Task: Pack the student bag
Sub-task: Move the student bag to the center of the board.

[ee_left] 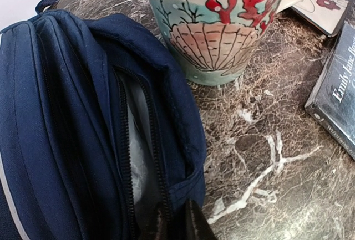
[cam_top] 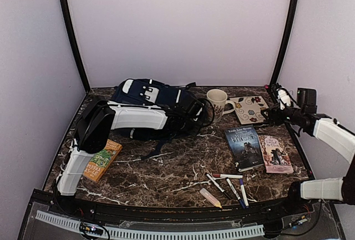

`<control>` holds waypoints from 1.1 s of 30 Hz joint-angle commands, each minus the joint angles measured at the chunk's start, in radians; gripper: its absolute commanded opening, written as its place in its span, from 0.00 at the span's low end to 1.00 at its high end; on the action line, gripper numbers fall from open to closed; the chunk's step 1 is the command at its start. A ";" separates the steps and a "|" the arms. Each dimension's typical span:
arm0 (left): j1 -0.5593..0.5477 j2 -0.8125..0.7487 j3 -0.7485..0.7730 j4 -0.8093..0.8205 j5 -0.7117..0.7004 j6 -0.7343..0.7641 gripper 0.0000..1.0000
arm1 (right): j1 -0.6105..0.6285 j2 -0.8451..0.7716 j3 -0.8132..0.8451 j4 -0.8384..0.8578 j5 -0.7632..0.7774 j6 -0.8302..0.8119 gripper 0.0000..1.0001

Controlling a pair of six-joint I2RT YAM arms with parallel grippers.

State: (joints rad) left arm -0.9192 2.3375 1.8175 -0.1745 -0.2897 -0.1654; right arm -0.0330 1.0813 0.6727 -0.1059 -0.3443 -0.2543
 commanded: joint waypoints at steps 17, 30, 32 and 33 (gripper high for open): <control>0.005 -0.579 -0.623 0.014 0.430 0.144 0.00 | 0.002 0.051 0.015 0.027 -0.002 -0.020 0.74; -0.090 -0.920 -1.020 -0.134 0.671 0.089 0.09 | 0.033 0.090 0.030 0.018 0.015 -0.038 0.73; -0.093 -0.978 -1.037 -0.155 0.644 0.073 0.25 | 0.036 0.088 0.035 0.011 0.005 -0.042 0.73; -0.093 -1.013 -1.041 -0.157 0.621 0.064 0.32 | 0.037 0.087 0.041 0.001 -0.013 -0.041 0.73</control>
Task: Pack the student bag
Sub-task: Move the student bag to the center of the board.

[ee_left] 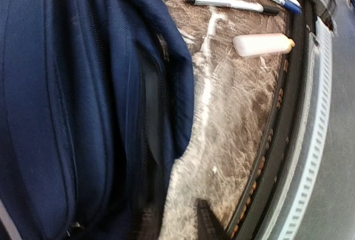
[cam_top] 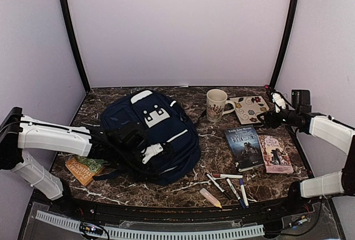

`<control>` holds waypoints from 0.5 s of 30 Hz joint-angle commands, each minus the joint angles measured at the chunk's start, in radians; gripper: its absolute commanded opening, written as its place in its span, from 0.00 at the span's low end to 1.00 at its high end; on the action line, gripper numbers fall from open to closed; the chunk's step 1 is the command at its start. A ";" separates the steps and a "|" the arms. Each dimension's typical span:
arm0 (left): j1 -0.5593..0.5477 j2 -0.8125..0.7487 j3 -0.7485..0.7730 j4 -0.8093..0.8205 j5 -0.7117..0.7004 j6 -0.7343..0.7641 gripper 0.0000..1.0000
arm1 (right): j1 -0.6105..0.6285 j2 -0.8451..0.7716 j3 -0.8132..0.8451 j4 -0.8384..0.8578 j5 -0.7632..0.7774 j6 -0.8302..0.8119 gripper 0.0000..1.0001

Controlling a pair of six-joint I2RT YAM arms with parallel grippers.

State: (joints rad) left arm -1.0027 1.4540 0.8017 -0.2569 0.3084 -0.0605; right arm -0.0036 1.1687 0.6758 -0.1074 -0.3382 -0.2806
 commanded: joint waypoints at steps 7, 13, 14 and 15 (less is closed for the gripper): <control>0.010 -0.341 0.037 -0.186 -0.536 -0.280 0.72 | 0.146 0.043 0.238 -0.266 -0.243 -0.066 0.72; 0.155 -0.401 0.004 -0.322 -0.706 -0.660 0.83 | 0.300 0.157 0.322 -0.189 -0.284 0.134 0.73; 0.171 -0.421 -0.020 -0.317 -0.728 -0.710 0.88 | 0.338 0.196 0.343 -0.199 -0.289 0.137 0.72; 0.186 -0.441 -0.049 -0.313 -0.751 -0.759 0.93 | 0.376 0.250 0.363 -0.216 -0.277 0.129 0.72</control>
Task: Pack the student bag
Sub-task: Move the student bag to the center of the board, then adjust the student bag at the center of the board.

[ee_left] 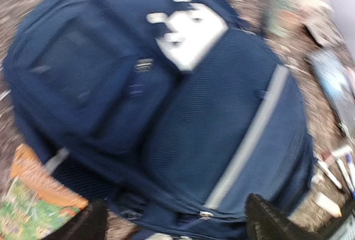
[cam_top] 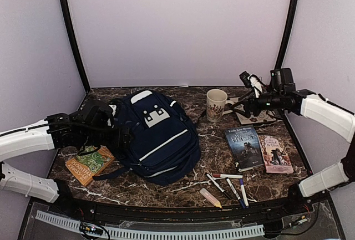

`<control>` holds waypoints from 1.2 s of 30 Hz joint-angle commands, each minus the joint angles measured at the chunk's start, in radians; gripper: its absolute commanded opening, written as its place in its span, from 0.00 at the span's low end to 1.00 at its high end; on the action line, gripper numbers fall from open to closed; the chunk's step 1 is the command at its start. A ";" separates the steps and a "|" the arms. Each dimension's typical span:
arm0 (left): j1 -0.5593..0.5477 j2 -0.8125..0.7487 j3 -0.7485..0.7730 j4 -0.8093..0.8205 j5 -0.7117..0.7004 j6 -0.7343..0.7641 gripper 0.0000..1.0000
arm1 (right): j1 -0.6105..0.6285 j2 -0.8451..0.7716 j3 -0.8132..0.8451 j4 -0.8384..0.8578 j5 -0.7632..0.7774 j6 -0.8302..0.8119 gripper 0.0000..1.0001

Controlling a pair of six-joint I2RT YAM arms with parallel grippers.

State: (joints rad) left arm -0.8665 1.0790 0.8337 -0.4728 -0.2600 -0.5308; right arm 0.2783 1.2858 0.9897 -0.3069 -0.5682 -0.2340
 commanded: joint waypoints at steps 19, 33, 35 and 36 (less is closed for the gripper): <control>0.485 0.266 -0.258 0.541 0.230 -0.167 0.90 | 0.349 0.705 0.401 -0.085 0.062 0.291 0.75; 0.484 0.562 -0.037 0.589 0.322 -0.096 0.79 | 0.383 0.673 0.355 -0.158 -0.034 0.185 0.70; 0.485 0.501 -0.038 0.544 0.273 -0.063 0.79 | 0.387 0.652 0.389 -0.209 -0.047 0.171 0.69; 0.484 0.468 -0.036 0.512 0.255 -0.041 0.79 | 0.386 0.633 0.404 -0.222 -0.042 0.170 0.69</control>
State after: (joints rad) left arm -0.3664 1.6577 0.7868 0.0940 -0.0132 -0.6495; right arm 0.6270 1.9842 1.3491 -0.4419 -0.5159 -0.0227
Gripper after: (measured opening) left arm 0.786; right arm 0.695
